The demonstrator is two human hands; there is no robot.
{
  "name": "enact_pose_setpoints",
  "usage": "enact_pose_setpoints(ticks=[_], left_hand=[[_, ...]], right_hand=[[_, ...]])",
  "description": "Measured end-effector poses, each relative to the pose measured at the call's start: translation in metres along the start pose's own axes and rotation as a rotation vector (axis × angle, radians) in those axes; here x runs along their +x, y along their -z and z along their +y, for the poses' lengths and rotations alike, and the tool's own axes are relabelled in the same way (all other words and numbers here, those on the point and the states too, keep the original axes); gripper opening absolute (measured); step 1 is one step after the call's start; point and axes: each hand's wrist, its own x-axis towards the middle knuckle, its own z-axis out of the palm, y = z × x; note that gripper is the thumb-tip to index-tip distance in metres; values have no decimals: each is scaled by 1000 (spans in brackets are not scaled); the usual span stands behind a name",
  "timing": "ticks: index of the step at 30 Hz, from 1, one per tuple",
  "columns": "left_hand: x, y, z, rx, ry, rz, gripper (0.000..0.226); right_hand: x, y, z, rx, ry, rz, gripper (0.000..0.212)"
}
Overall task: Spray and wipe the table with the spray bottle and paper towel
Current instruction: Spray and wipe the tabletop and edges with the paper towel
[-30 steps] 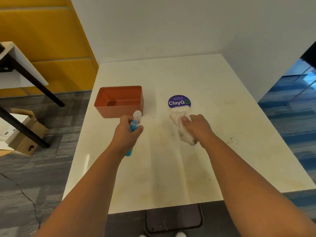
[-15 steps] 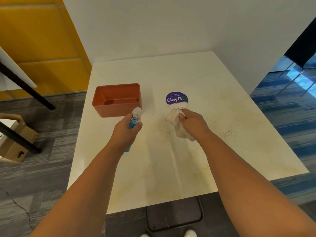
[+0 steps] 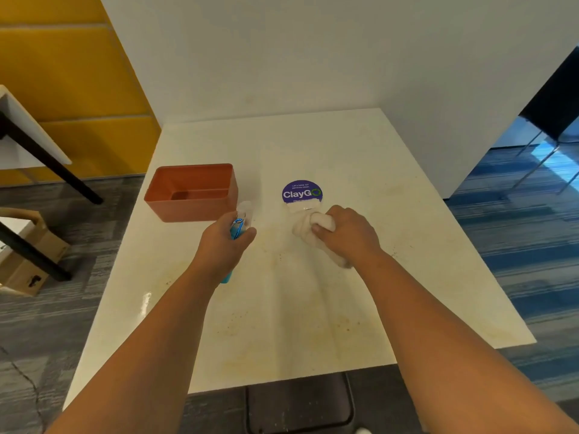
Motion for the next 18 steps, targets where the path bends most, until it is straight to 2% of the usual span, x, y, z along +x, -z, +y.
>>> enact_pose_setpoints(ticks=[3,6,9,13,15,18], left_hand=[[-9,-22,14,-16,31,29,50],[-21,-46,25,-71,54,59,45],[-32,-65,32,-86,54,73,32],[-45,-74,35,-102,25,92,30],[-46,-73,34,-98,28,107,30],[-39,-69,30,-54,53,130,22]], right_hand=[[-1,12,22,8,-1,-78,34],[-1,20,48,86,57,-126,15],[-1,25,65,138,147,-143,29],[1,33,76,78,259,-140,21],[4,32,78,53,225,-135,9],[14,26,75,-60,108,-134,37]])
